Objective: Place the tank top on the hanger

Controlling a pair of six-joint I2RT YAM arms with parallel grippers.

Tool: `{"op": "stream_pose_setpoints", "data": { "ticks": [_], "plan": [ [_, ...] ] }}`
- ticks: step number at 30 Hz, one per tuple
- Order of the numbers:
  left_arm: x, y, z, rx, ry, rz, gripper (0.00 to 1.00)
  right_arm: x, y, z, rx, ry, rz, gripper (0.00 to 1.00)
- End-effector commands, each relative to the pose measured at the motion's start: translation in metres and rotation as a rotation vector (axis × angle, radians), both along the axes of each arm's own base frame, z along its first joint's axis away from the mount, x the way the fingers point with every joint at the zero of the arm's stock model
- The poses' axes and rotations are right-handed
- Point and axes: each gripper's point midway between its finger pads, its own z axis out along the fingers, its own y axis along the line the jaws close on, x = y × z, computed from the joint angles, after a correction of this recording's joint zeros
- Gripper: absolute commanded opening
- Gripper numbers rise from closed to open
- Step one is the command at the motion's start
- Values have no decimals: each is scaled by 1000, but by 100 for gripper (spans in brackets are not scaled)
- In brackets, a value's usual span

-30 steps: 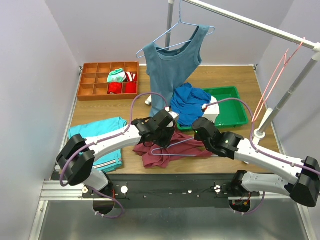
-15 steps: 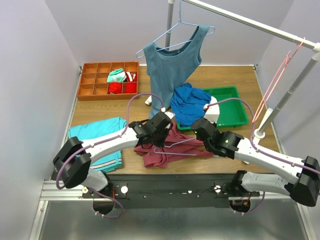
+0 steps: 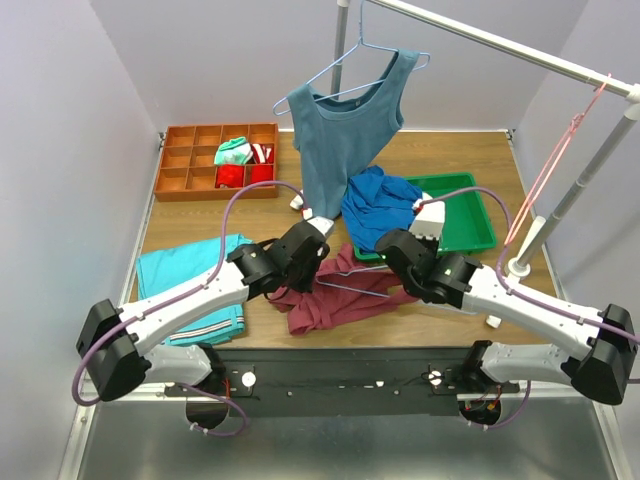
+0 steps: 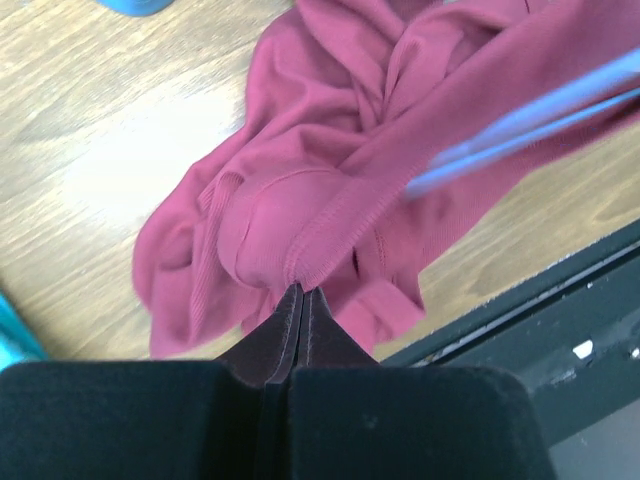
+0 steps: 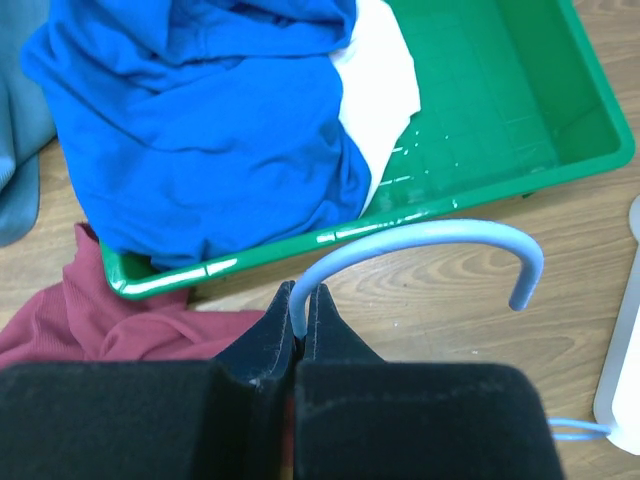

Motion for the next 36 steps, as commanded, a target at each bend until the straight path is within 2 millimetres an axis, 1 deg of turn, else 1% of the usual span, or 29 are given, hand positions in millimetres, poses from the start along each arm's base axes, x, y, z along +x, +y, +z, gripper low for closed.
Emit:
{"op": "stream_pose_setpoints", "data": {
  "ticks": [1,3,7,9,10,11,12,13,14,16,17,19,20,21,24,26,27,28,29,30,31,32,33,34,35,36],
  "plan": [
    [-1,14,27,16,-49,-1,0,9,-5,24,-10,-68,-75,1],
    [-3,20,27,41,-49,-3,0,12,-4,30,-17,-79,-67,1],
    [-4,19,35,26,-57,-9,0,16,6,36,-13,-77,-42,1],
    [0,16,44,14,-73,-6,0,18,14,35,-5,-66,-16,1],
    [2,15,44,23,-73,-5,0,18,20,34,-8,-60,2,1],
    [5,12,54,15,-88,-9,0,18,26,36,-1,-63,14,1],
    [8,10,58,15,-98,-8,0,18,30,37,-7,-65,25,1],
    [11,9,61,22,-106,-7,0,15,40,36,-17,-63,50,1],
    [14,6,71,15,-118,-10,0,16,45,42,-18,-76,50,1],
    [19,4,77,25,-131,-16,0,11,58,48,-23,-85,76,1],
    [21,2,85,18,-143,-18,0,13,62,52,-34,-92,72,1],
    [22,1,89,17,-149,-23,0,13,70,58,-31,-100,83,1],
    [23,-1,95,6,-156,-23,0,14,73,61,-34,-105,85,1],
    [23,0,97,5,-158,-22,0,17,78,73,-19,-122,88,1],
    [25,2,109,-3,-183,-10,0,23,87,90,-17,-151,93,1],
    [26,3,121,-25,-199,-3,0,26,93,96,-27,-154,100,1],
    [26,3,125,-36,-205,-1,5,29,97,93,-53,-145,102,1],
    [25,4,130,-45,-212,0,8,31,102,104,-39,-156,100,1],
    [26,4,137,-64,-220,6,14,31,104,104,-54,-151,104,1],
    [25,5,141,-74,-226,10,27,32,105,109,-54,-155,105,1],
    [24,7,146,-87,-235,16,37,33,110,114,-48,-161,109,1],
    [25,9,153,-106,-247,24,40,33,112,117,-43,-165,113,1],
    [23,10,157,-122,-250,32,43,33,114,119,-45,-165,125,1],
    [20,13,166,-150,-263,34,44,34,115,122,-40,-168,129,1],
    [18,14,174,-173,-275,36,47,35,117,130,-23,-179,134,1],
    [16,16,181,-199,-281,47,52,35,119,132,-24,-180,143,1]
  ]
}}
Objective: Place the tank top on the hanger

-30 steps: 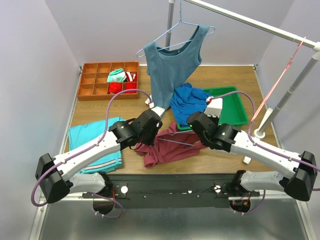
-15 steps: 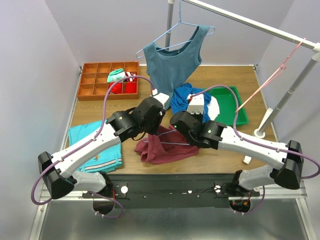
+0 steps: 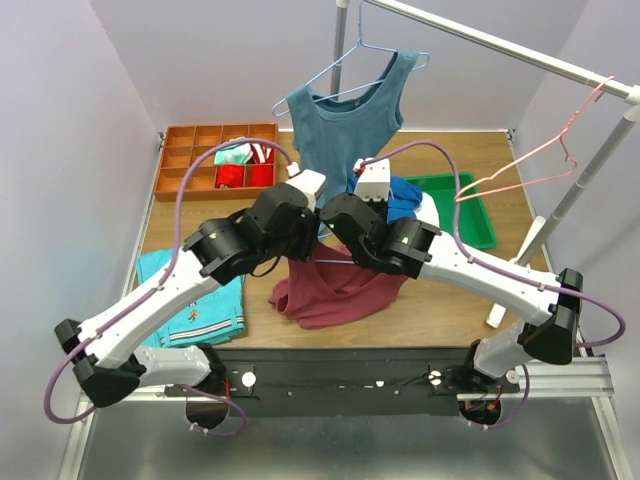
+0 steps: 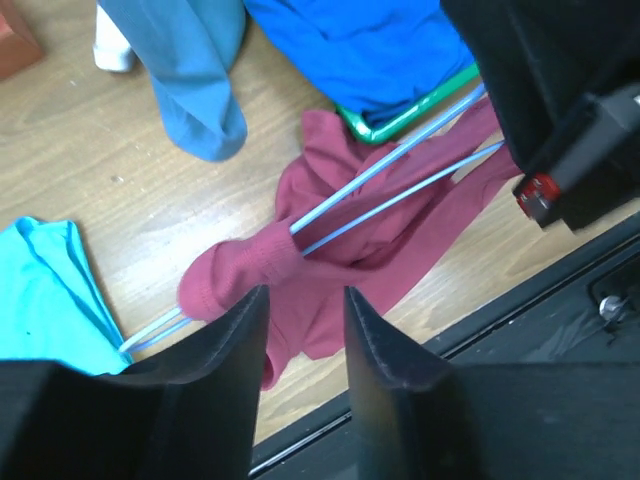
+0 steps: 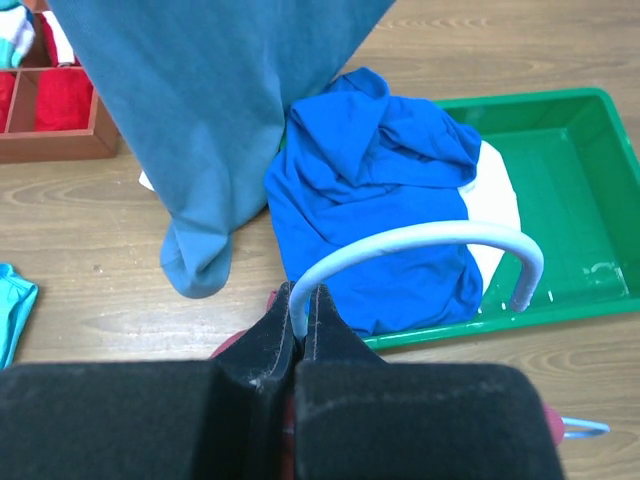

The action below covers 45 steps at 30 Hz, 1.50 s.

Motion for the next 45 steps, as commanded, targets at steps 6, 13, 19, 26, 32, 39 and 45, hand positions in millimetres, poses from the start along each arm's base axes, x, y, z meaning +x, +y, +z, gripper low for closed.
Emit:
{"op": "stream_pose_setpoints", "data": {
  "ticks": [6,13,19,26,32,39,45],
  "plan": [
    [-32,45,96,-267,-170,43,57,5,12,55,0,-68,53,1],
    [-55,82,183,-418,-439,-19,62,9,38,130,27,-123,197,1],
    [-64,96,228,-474,-576,-43,63,4,42,201,-1,-197,317,1],
    [-67,101,251,-496,-646,-61,64,-15,18,265,88,-338,363,1],
    [-68,92,235,-415,-632,-131,64,-24,21,219,57,-232,422,1],
    [-69,52,172,-259,-481,-330,64,-28,41,172,51,-130,483,1],
    [-73,27,133,-206,-397,-465,64,-29,55,151,45,-91,523,1]
  ]
}}
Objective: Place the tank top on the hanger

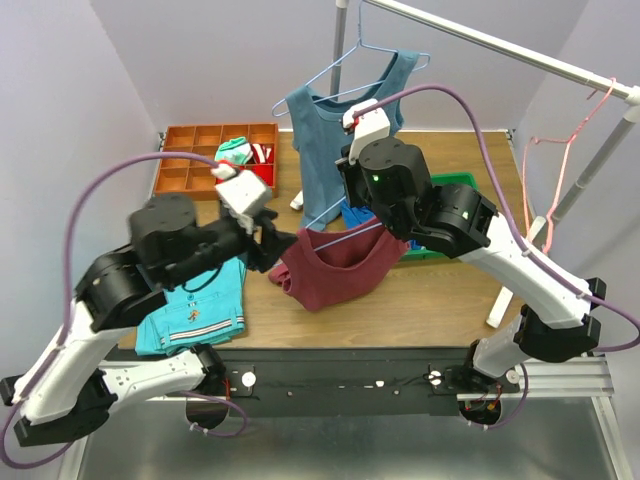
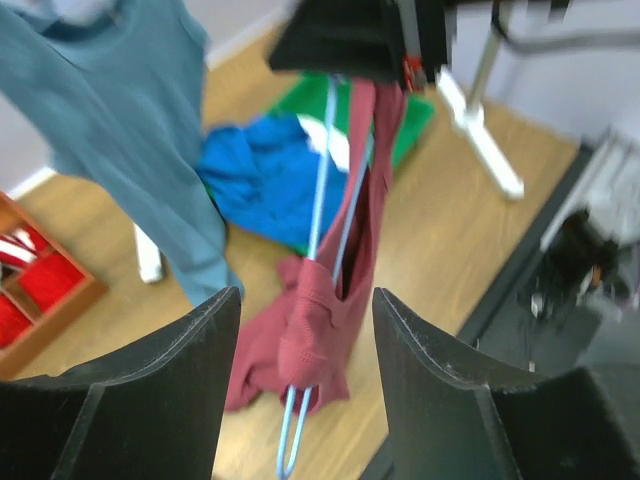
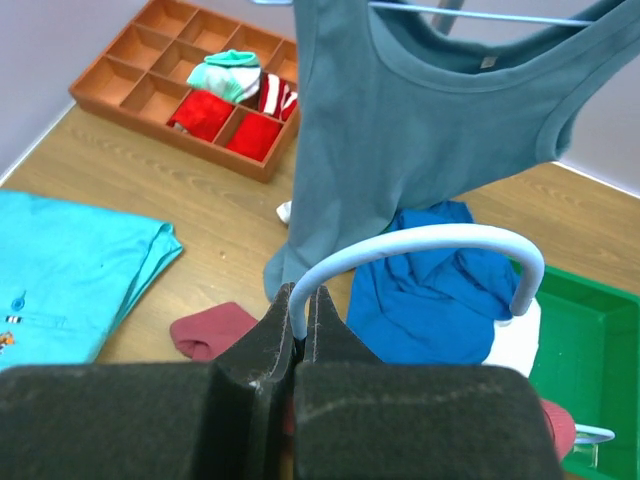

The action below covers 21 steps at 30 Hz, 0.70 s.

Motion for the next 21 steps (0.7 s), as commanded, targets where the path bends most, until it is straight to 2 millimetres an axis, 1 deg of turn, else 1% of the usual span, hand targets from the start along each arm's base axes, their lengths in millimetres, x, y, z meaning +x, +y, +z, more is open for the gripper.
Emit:
{"op": "stream_pose_setpoints", "data": {
  "ticks": [1,2,5,8,9,11,14,17,18,21],
  "plan": [
    [-10,-18,-33,108,39,-135,64,-7,16,1,64,19,57,1],
    [-6,-20,-41,128,54,-130,64,-7,18,1,68,20,63,1],
    [2,-21,-54,170,53,-109,64,-7,22,0,74,25,77,1],
    [7,-22,-59,180,49,-93,64,-7,26,-3,70,31,87,1],
    [8,-22,-64,189,51,-90,64,-8,26,-3,74,31,90,1],
    [7,-23,-68,195,59,-97,63,-7,27,-4,72,31,90,1],
    [4,-26,-78,204,78,-118,61,-6,27,0,74,23,89,1],
    [5,-26,-90,219,96,-113,57,-6,29,-1,65,22,92,1],
    [6,-26,-95,226,102,-112,55,-6,29,1,65,21,94,1],
    [5,-26,-99,216,107,-110,51,-5,30,-1,57,21,95,1]
  ]
}}
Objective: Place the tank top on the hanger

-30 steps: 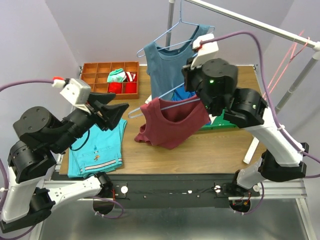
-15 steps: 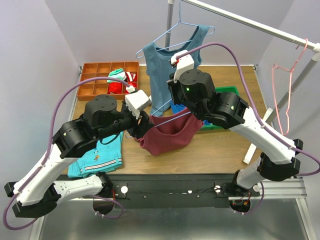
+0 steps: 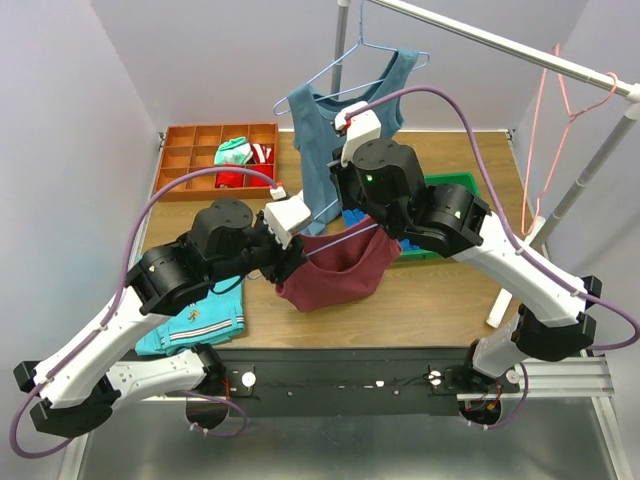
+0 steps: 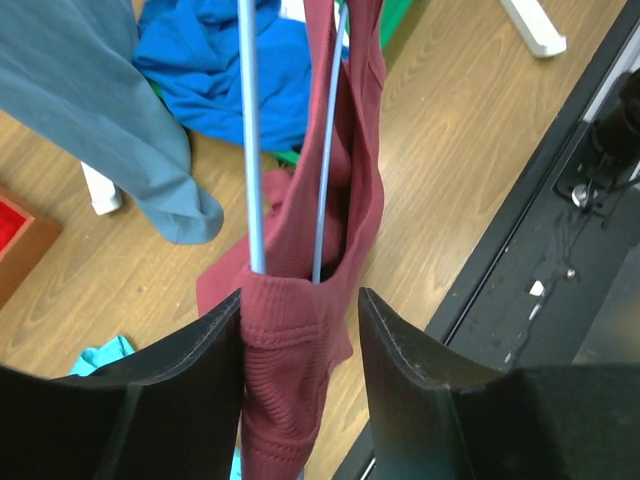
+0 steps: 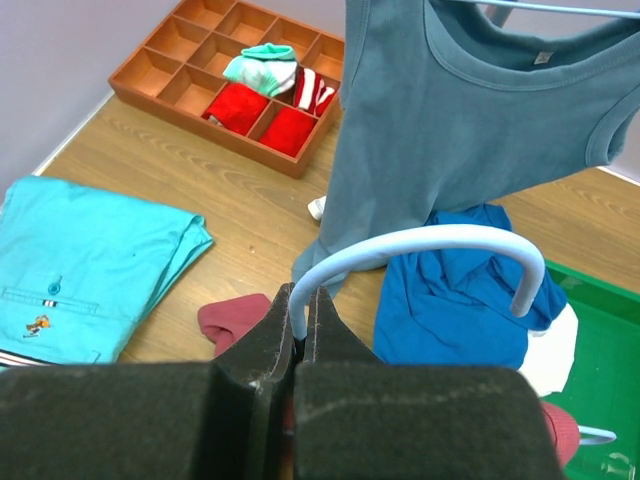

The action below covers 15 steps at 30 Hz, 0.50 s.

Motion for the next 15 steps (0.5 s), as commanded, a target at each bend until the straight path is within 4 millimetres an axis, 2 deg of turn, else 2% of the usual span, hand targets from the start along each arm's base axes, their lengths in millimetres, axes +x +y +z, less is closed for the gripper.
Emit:
{"op": "stream_pose_setpoints", "data": {
  "ticks": [1,4,5,6,8,11,12,15],
  "plan": [
    [-3,-2,-1,-32,-12,-17,49,-1,11,7,31,-13,25,1],
    [-2,-2,-5,-38,-17,-12,33,0,11,4,25,-14,21,1],
    [-1,-2,-7,-50,-1,9,26,1,11,3,21,-13,19,1],
    [0,-2,-10,-51,0,16,13,1,12,2,22,-12,18,2],
    [3,0,-11,-63,0,44,2,1,11,-2,14,-6,13,4],
    [6,1,-15,-85,3,76,0,0,11,-8,14,2,12,26],
    [6,2,-16,-95,6,89,0,1,11,-10,17,4,9,40],
    [6,5,-15,-120,6,108,0,0,8,-13,40,12,-7,58]
  ]
}}
